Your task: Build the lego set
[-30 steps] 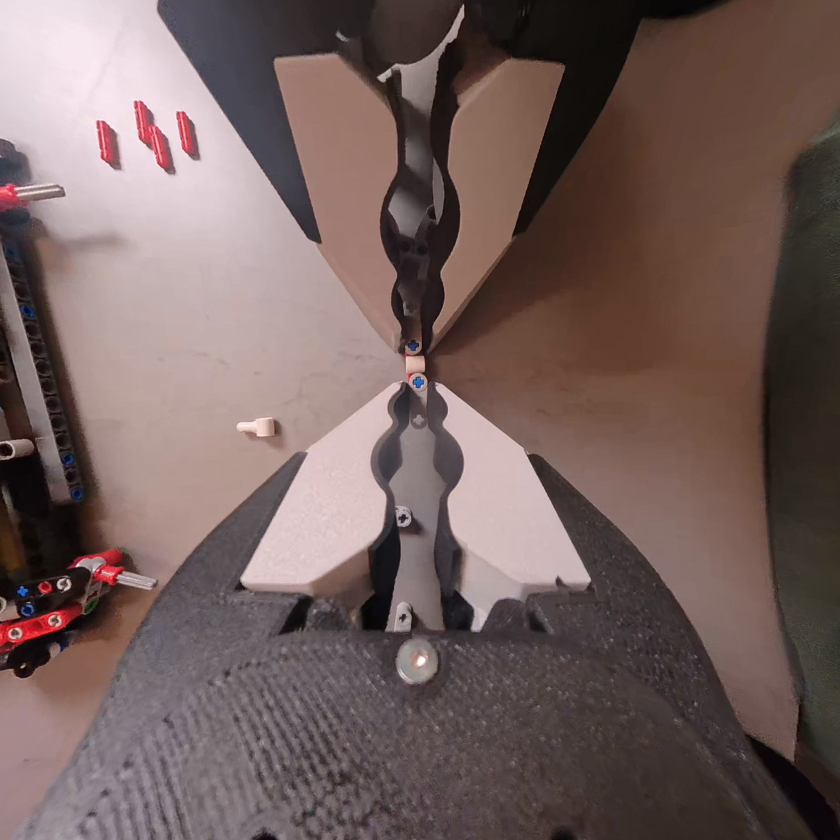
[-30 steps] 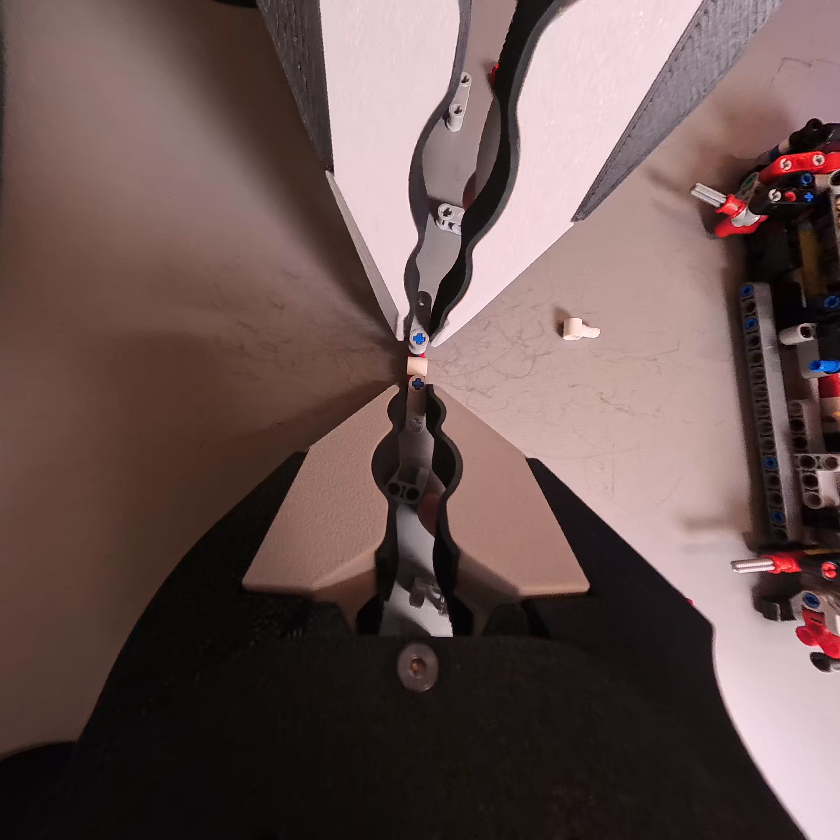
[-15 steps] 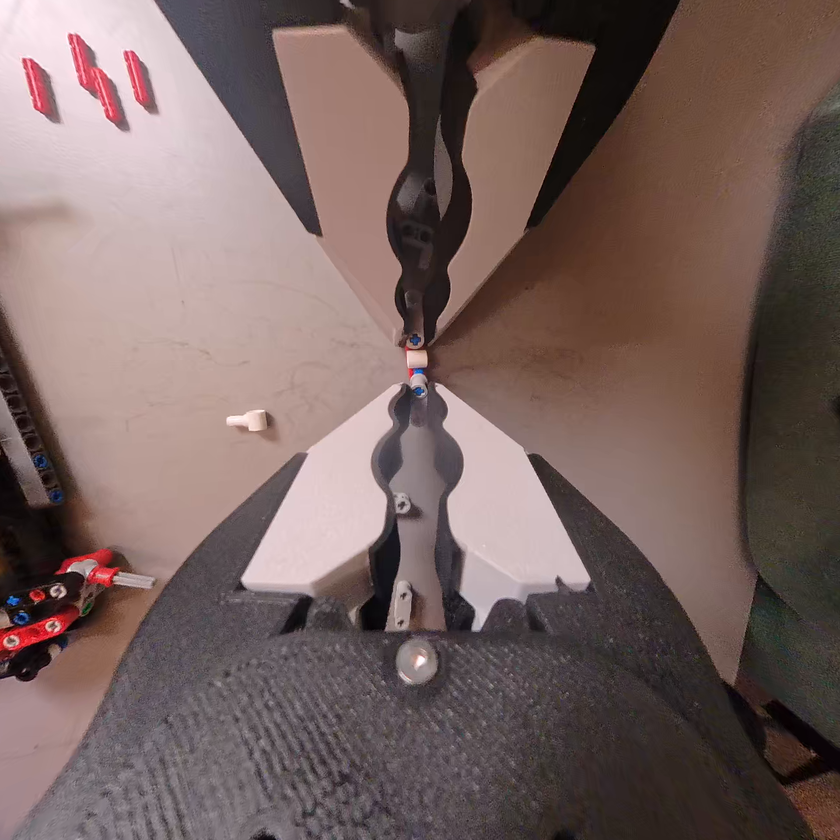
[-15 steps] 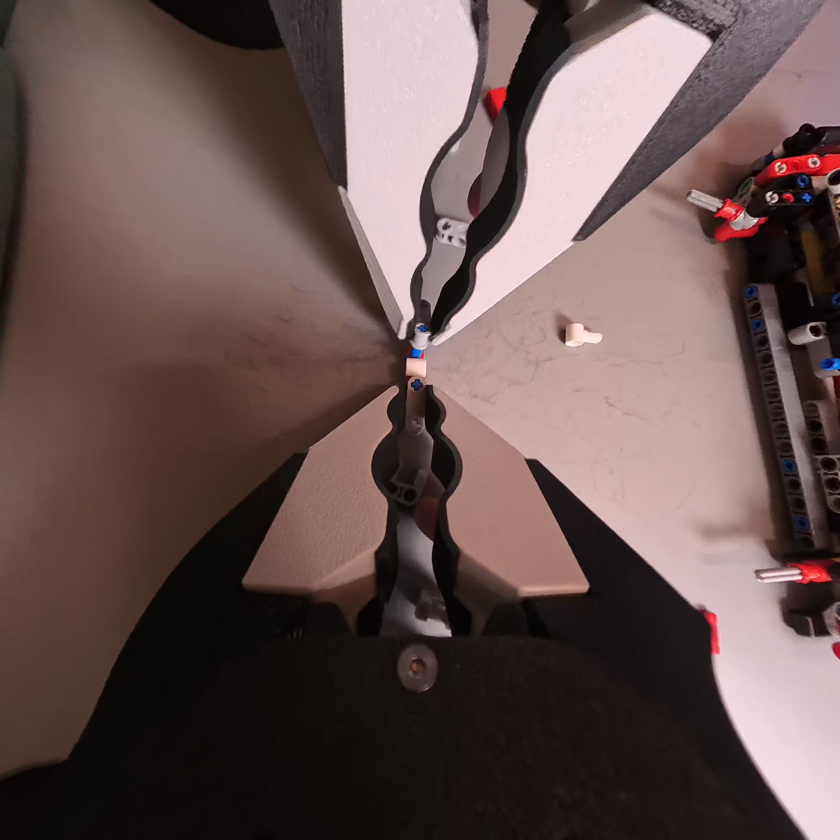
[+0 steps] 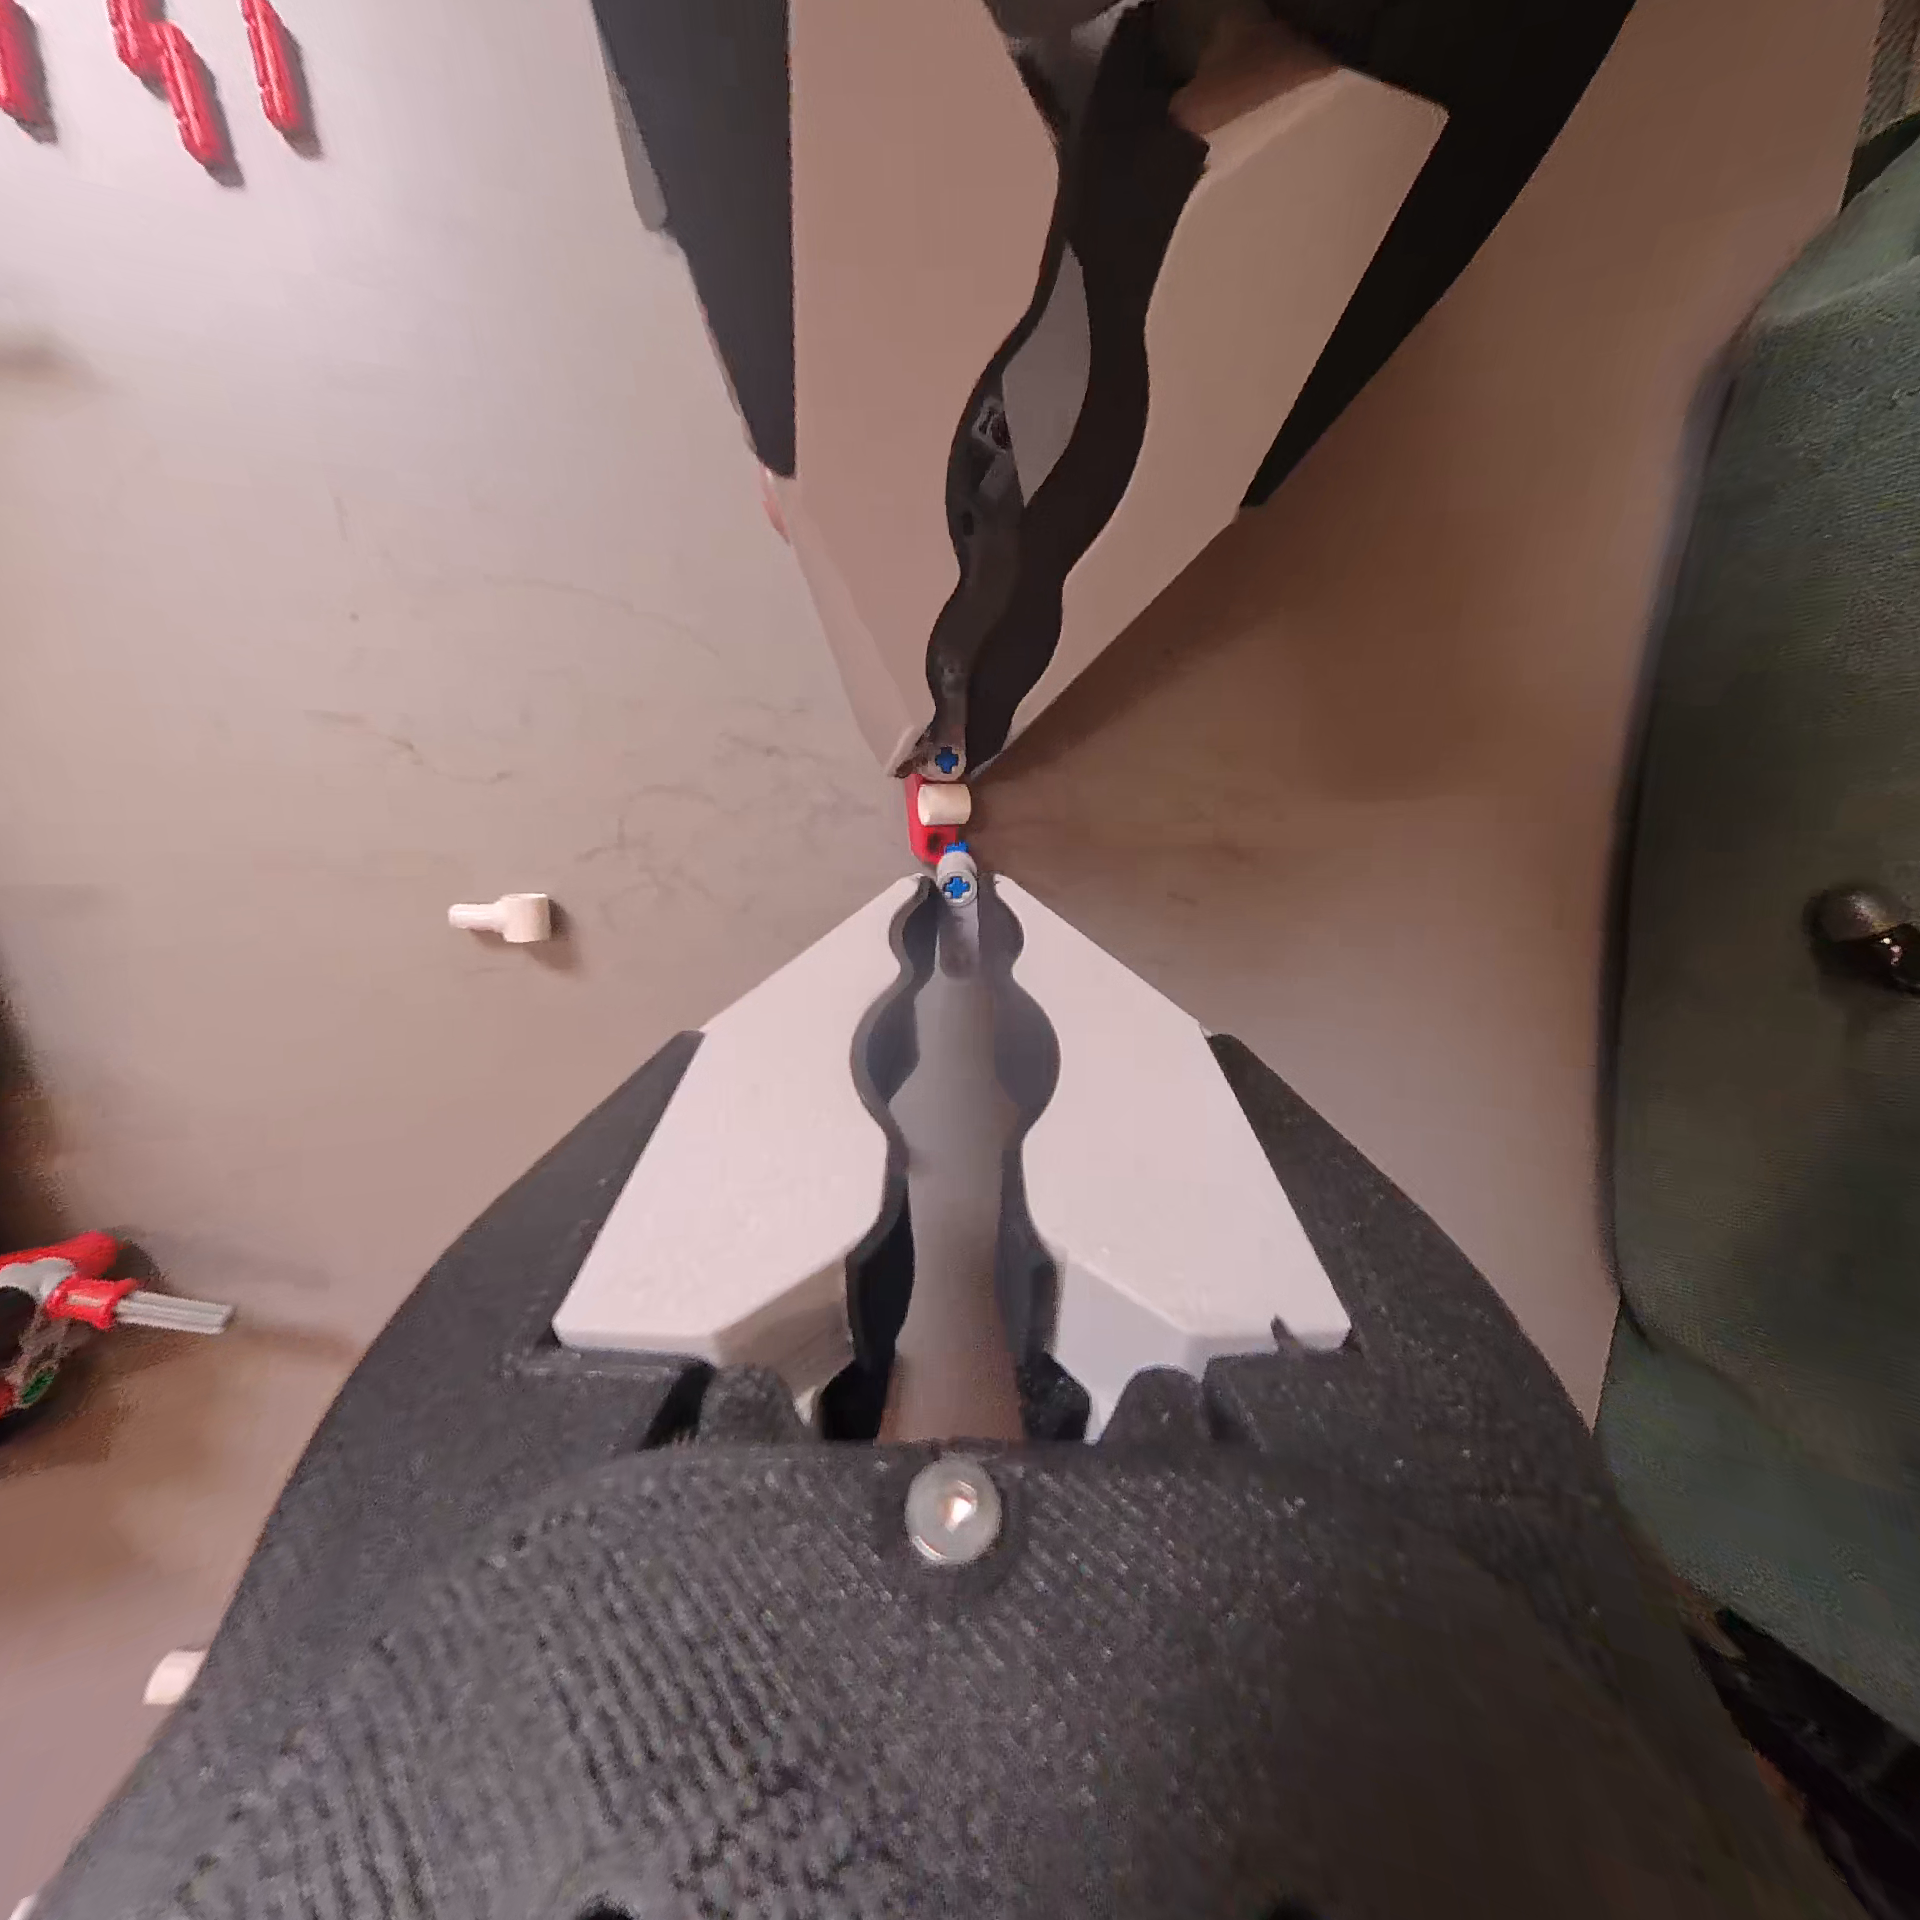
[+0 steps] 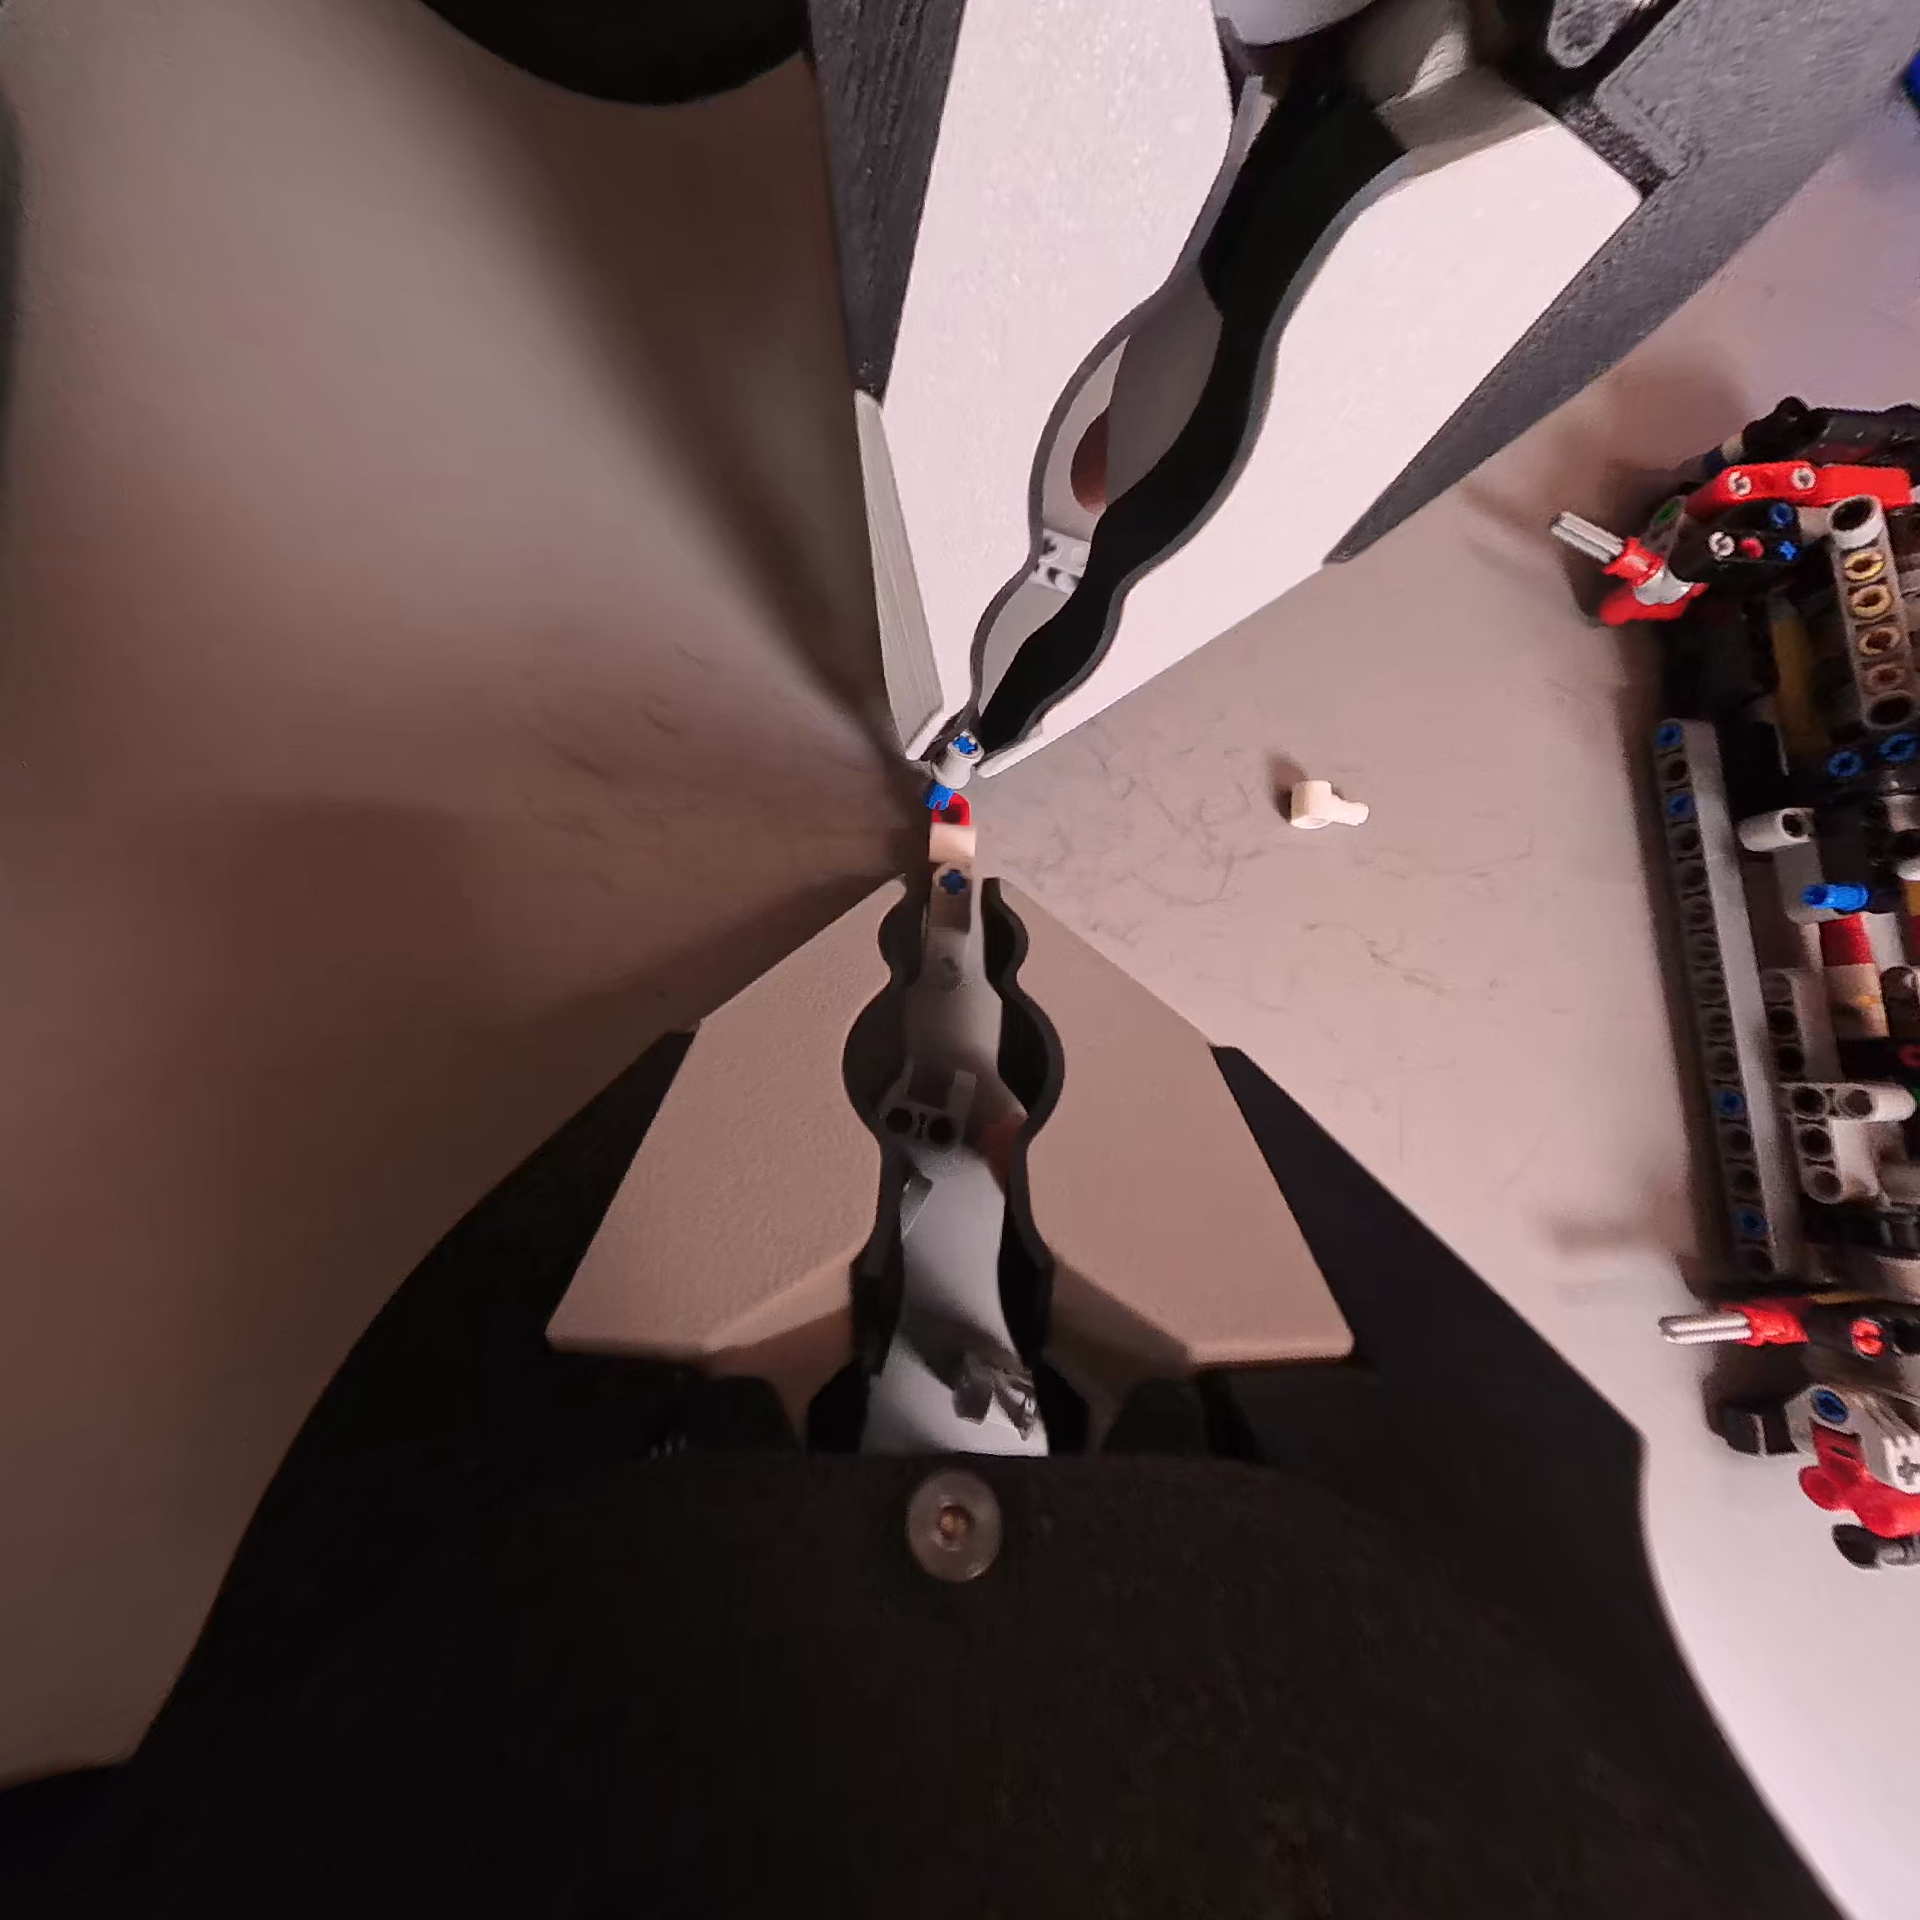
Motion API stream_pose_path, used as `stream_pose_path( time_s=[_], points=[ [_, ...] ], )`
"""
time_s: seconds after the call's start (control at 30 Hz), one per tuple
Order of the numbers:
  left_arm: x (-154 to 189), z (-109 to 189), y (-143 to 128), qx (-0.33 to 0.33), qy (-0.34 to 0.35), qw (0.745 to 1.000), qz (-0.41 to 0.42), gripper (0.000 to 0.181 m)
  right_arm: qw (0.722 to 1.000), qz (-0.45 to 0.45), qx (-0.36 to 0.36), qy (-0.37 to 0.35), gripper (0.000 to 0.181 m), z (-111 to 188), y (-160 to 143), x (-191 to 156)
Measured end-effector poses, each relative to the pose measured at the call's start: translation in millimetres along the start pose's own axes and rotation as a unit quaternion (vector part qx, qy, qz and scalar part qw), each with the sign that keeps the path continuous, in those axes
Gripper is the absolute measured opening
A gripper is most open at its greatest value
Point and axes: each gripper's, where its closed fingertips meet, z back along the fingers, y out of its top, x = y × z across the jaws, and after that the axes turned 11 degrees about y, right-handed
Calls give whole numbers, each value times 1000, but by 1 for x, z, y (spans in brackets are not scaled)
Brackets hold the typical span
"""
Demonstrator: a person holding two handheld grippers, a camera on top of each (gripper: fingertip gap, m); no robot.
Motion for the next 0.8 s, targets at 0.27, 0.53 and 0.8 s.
stream_pose_path(
  time_s=[0.27, 0.53, 0.8],
  points=[
    [-3, 21, 9, 71, 14, 997, 33, 6, 997, 21, 62, -38, 6, 10, 29, 4],
    [-3, 38, 20, 154, 15, 986, 67, 6, 996, 19, 73, -41, 0, 8, 36, 3],
    [-4, 30, 17, 168, 53, 984, 26, 6, 998, 20, 42, -34, 15, 15, 19, 4]
  ],
)
